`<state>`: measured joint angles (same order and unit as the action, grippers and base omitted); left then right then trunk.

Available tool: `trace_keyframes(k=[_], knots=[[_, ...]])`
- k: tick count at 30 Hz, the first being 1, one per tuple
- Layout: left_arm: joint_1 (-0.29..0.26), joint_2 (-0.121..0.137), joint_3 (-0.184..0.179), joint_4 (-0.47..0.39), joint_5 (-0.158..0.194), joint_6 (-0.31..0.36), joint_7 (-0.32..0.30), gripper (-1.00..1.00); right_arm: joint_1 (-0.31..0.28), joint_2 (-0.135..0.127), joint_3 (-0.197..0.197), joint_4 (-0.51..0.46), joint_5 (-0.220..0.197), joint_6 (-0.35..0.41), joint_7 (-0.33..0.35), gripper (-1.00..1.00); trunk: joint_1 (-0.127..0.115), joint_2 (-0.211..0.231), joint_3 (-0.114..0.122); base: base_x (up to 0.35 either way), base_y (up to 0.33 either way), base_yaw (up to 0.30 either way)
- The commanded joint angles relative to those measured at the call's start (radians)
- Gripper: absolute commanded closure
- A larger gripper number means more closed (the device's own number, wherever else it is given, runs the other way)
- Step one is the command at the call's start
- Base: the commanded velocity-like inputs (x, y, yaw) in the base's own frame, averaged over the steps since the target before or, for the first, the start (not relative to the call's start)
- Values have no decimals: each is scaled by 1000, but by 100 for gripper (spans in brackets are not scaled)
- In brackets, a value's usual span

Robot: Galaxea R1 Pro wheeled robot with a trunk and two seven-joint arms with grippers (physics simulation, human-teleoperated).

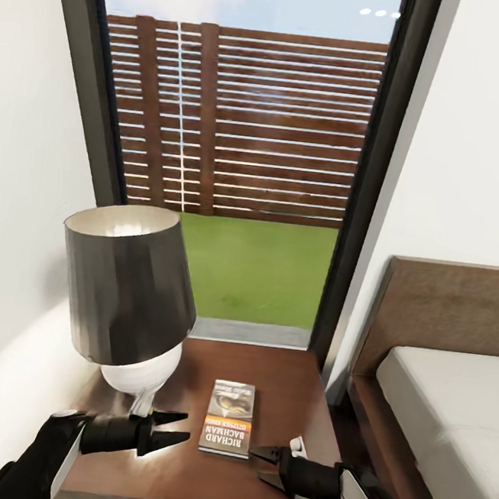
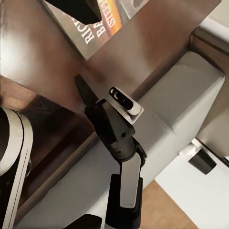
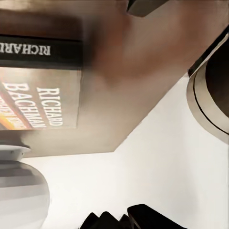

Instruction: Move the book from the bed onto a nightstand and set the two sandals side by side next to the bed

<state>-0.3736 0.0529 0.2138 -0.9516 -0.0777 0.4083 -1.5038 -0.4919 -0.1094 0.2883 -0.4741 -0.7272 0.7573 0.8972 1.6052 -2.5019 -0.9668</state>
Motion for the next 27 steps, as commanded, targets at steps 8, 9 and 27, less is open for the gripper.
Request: trace_keyframes(k=[8, 9, 27], knots=[[-1, 0, 4, 1, -8, 11, -7, -100, -1, -1, 5, 0, -1, 4, -1, -100, -1, 0, -1, -64, 0, 0], [-1, 0, 4, 1, -8, 11, -7, -100, -1, -1, 5, 0, -1, 4, -1, -100, -1, 0, -1, -4, 0, 0], [-1, -1, 4, 1, -8, 11, -7, -100, 0, 0, 6, 0, -1, 4, -1, -100, -17, 23, 47, 0, 0, 0]])
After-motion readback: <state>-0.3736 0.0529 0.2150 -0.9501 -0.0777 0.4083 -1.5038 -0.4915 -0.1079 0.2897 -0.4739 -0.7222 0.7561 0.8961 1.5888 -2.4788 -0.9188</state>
